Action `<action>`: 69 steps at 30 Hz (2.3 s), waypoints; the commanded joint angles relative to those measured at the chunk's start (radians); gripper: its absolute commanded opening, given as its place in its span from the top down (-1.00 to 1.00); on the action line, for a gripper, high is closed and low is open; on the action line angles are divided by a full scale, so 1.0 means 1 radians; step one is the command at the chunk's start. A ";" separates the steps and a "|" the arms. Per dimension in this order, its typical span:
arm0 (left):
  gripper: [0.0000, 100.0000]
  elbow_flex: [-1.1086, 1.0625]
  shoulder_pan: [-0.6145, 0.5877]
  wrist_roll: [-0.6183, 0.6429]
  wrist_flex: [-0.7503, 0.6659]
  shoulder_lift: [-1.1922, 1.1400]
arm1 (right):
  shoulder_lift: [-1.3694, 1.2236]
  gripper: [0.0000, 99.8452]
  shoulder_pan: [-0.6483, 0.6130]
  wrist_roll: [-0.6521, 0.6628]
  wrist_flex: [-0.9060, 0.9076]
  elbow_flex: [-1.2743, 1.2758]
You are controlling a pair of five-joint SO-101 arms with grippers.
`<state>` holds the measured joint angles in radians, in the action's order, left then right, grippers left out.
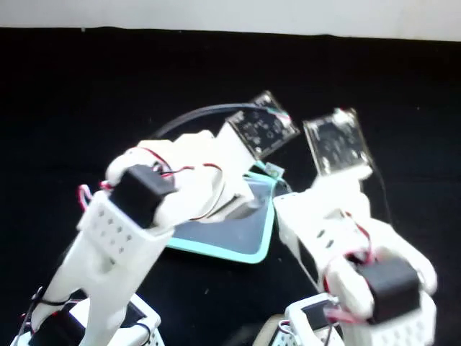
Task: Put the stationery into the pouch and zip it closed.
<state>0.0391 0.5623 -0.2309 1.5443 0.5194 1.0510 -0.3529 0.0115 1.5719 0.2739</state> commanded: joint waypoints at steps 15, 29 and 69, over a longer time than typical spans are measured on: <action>0.98 0.524 -0.639 0.038 0.206 0.153 | 0.746 0.89 0.183 0.011 -0.189 0.469; 0.98 -0.750 -0.906 0.032 -0.393 0.529 | 0.737 0.88 0.312 0.011 -0.730 1.254; 0.98 -1.735 -1.069 0.037 -0.212 1.296 | 0.739 0.88 0.312 0.009 -0.341 1.517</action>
<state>-1.6763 -0.4795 -0.1987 1.3326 1.8098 1.7891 -0.0506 0.0115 1.2236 1.6732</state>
